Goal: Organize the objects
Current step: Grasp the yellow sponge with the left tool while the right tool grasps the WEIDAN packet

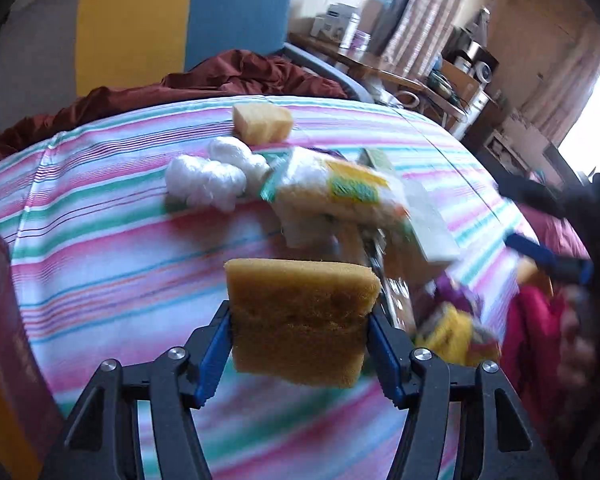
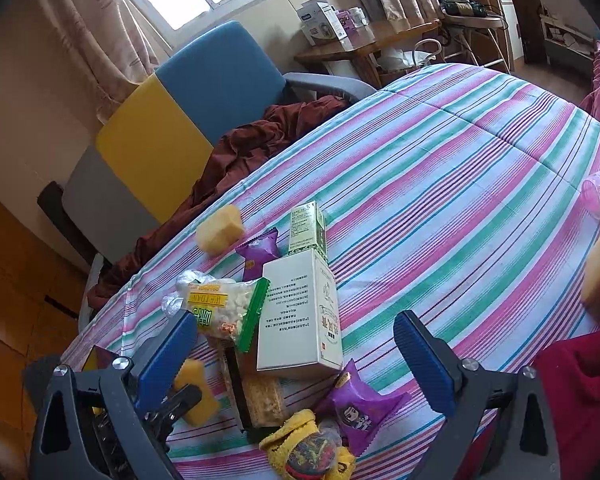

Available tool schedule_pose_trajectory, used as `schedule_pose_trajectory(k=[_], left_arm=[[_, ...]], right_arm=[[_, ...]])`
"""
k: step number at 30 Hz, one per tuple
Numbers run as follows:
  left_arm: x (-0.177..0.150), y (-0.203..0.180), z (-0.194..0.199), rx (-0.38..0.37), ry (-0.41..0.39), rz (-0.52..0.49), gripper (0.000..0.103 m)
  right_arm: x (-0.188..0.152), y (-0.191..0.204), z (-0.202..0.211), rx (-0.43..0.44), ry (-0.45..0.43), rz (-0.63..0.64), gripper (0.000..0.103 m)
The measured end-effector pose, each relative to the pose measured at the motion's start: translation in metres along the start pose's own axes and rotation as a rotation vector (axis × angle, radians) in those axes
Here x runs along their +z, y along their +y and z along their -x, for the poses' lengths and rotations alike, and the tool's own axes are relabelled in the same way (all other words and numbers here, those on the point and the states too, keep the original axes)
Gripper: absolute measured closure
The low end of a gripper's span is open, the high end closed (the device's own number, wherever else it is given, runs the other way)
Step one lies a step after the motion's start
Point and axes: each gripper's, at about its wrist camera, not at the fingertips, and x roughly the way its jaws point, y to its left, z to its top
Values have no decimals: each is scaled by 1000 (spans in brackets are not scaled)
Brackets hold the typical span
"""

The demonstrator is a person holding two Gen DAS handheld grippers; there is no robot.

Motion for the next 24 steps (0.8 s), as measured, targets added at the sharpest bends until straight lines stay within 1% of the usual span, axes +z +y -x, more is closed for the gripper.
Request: schedule_pose_trajectory(k=[3, 7, 10, 12, 13, 15, 17, 19, 22, 24], left_arm=[[-31, -14, 20, -27, 21, -73, 39], [-60, -22, 36, -59, 44, -115, 39], [-76, -24, 46, -65, 48, -137, 39], [-82, -22, 48, -61, 51, -139, 39], [-84, -20, 48, -64, 56, -135, 39], [-88, -18, 51, -69, 56, -126, 39], [-91, -16, 54, -79, 50, -119, 39], [-93, -17, 60, -87, 37, -120, 39], [-94, -17, 66, -94, 22, -115, 39], [-94, -16, 70, -100, 17, -107, 39]], right_arm=[[-3, 7, -3, -16, 17, 42, 2], [-7, 22, -7, -46, 36, 125, 2], [-12, 40, -18, -58, 98, 221, 2], [-15, 57, -27, -64, 141, 314, 2], [-16, 67, -32, -65, 158, 380, 2], [-17, 92, -41, -77, 166, 537, 2], [-15, 114, -53, -108, 173, 704, 2], [-11, 131, -71, -121, 221, 831, 2], [-9, 140, -104, -157, 328, 965, 3], [-9, 141, -124, -184, 391, 995, 4]])
